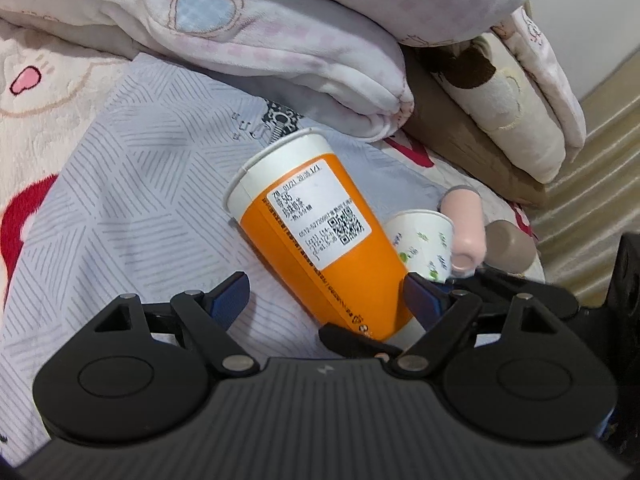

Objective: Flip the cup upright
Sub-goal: 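Close the right gripper on the orange cup's base and lift it, then rotate the held orange cup with the right gripper until its rim faces up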

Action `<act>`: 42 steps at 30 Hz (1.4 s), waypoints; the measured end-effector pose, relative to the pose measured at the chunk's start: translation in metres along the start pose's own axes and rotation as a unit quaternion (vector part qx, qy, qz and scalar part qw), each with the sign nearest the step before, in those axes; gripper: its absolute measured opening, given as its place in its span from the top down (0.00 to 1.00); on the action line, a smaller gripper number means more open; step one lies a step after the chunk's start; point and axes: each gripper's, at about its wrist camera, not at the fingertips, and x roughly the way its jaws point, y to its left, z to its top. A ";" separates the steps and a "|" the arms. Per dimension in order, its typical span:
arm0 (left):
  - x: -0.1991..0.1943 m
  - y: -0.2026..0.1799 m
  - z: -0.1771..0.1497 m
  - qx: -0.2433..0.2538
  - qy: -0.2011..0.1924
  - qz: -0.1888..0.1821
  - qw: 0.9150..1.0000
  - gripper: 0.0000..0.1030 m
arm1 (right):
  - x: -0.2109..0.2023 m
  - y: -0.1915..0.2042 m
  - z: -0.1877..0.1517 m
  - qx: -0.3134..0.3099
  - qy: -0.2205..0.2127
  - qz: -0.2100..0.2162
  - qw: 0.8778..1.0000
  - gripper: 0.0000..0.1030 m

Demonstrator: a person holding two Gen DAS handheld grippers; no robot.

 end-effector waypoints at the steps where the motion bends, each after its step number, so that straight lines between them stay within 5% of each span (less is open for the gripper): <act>1: -0.002 -0.002 -0.001 0.000 0.002 -0.003 1.000 0.19 | -0.002 0.000 -0.003 0.013 0.000 0.003 1.000 0.33; 14: -0.029 -0.035 -0.046 -0.010 0.077 -0.066 0.995 0.19 | -0.065 0.006 -0.064 0.112 0.021 0.005 0.993 0.33; 26: -0.010 -0.078 -0.098 0.002 0.134 -0.096 0.986 0.20 | -0.090 -0.008 -0.134 0.243 0.069 0.012 0.967 0.33; 32: 0.000 -0.083 -0.101 0.035 0.140 -0.080 0.986 0.43 | -0.084 -0.013 -0.152 0.283 0.096 0.023 0.954 0.33; 42: 0.008 -0.070 -0.089 0.024 0.157 -0.105 0.982 0.45 | -0.079 -0.011 -0.145 0.265 0.105 0.024 0.958 0.25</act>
